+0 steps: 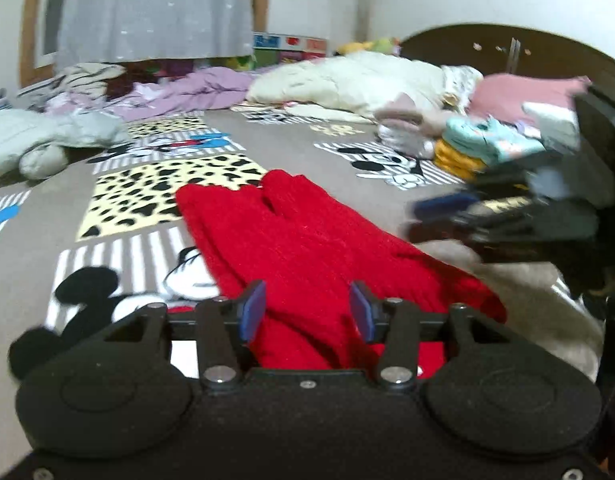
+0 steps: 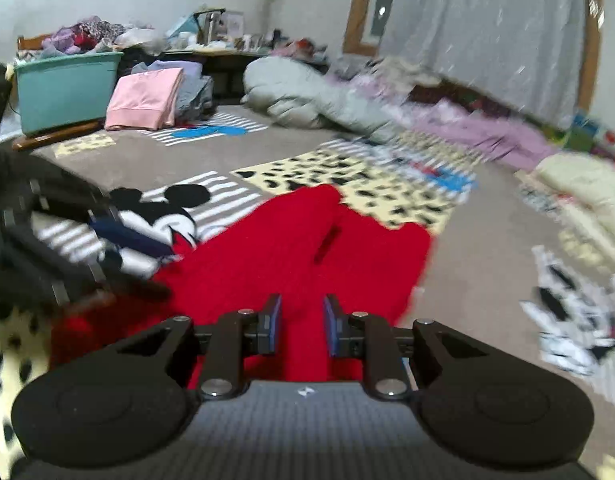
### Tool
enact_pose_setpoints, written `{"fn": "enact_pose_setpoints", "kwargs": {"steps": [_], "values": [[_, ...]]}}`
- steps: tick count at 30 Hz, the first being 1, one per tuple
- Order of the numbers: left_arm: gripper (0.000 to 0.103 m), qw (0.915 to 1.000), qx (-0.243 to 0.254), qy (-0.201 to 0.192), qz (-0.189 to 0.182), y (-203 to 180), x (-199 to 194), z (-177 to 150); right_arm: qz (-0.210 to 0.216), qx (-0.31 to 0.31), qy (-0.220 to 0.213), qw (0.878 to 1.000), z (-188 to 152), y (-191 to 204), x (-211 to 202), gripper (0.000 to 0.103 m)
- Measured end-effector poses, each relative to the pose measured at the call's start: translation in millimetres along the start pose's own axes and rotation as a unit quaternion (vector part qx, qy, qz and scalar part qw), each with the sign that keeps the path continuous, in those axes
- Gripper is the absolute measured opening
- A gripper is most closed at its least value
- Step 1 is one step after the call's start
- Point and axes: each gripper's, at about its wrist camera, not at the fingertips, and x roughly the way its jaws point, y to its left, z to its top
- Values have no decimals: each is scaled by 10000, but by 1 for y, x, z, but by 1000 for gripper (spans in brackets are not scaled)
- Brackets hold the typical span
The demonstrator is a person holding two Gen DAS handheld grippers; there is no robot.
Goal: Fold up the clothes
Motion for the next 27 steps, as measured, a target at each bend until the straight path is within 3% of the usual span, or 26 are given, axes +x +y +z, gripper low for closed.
{"fn": "enact_pose_setpoints", "kwargs": {"steps": [4, 9, 13, 16, 17, 19, 22, 25, 27], "values": [[49, 9996, 3, -141, 238, -8, -24, -10, -325, -149, -268, 9990, -31, 9, -44, 28], [61, 9951, 784, -74, 605, -35, -45, -31, -633, -535, -440, 9956, -69, 31, -76, 37], [66, 9837, 1604, 244, 772, -53, -48, -55, -718, -1150, -272, 9904, -96, 50, -84, 50], [66, 9540, 2740, 543, 1086, -72, -41, -76, -735, -1714, -60, 9824, -114, 64, -86, 55], [66, 9397, 3137, 625, 1207, -78, -37, -84, -784, -1865, -26, 9793, -116, 67, -84, 59], [66, 8978, 4114, 647, 1433, -91, -29, -99, -884, -2157, 34, 9724, -120, 74, -80, 60], [66, 8588, 4847, 577, 1554, -99, -19, -108, -1037, -2431, 3, 9645, -123, 82, -73, 61], [68, 8365, 5224, 364, 1616, -97, -9, -109, -1133, -2615, -84, 9585, -121, 87, -65, 62], [70, 8291, 5335, 240, 1654, -92, -5, -108, -1229, -2696, -178, 9549, -120, 90, -58, 62]]}}
